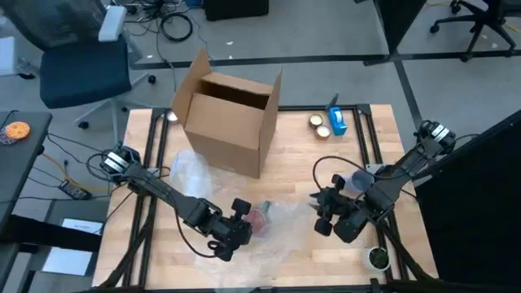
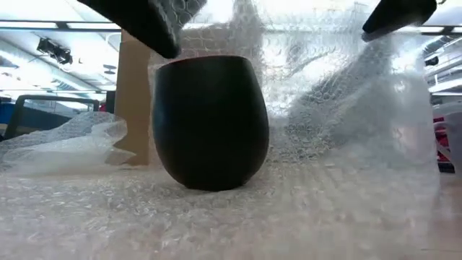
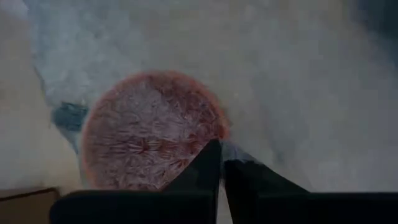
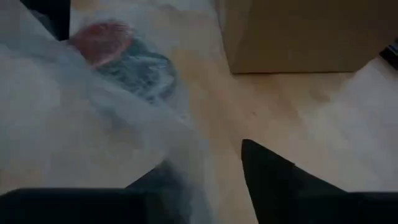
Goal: Wrap mug
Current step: Wrap the orange mug with bubble wrap
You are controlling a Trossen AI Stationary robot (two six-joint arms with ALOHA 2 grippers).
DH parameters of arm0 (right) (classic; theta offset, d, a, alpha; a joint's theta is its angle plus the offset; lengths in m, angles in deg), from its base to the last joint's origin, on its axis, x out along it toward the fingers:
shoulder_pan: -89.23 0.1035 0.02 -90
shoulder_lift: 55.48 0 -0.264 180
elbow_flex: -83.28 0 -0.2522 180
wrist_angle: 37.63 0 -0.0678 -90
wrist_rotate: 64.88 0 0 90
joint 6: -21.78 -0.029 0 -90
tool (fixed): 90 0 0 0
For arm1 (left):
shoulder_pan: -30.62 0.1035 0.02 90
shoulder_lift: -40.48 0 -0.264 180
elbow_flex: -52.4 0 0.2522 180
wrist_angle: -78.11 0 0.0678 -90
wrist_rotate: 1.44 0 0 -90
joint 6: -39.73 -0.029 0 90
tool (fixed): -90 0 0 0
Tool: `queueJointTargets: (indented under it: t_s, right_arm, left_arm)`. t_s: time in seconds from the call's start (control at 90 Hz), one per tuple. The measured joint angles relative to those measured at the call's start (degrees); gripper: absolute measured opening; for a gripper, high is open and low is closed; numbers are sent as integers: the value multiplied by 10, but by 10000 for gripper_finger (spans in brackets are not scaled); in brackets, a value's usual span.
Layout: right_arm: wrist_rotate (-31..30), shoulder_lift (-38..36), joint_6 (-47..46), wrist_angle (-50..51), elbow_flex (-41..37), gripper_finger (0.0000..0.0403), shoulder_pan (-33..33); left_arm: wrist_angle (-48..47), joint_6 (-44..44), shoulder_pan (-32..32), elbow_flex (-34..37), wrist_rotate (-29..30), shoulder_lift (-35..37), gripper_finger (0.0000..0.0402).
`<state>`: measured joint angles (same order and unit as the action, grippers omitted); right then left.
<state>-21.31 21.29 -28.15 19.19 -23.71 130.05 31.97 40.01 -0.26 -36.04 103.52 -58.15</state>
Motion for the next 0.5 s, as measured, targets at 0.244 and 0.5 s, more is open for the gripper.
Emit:
queueJointTargets:
  t_s: [0.244, 0.5]
  right_arm:
    - [24, 0, 84, -72, 0, 48, -10]
    - [32, 0, 211, -191, 0, 8, -23]
  left_arm:
    - [0, 10, 1, 0, -7, 0, 17]
    - [1, 14, 6, 0, -1, 0, 55]
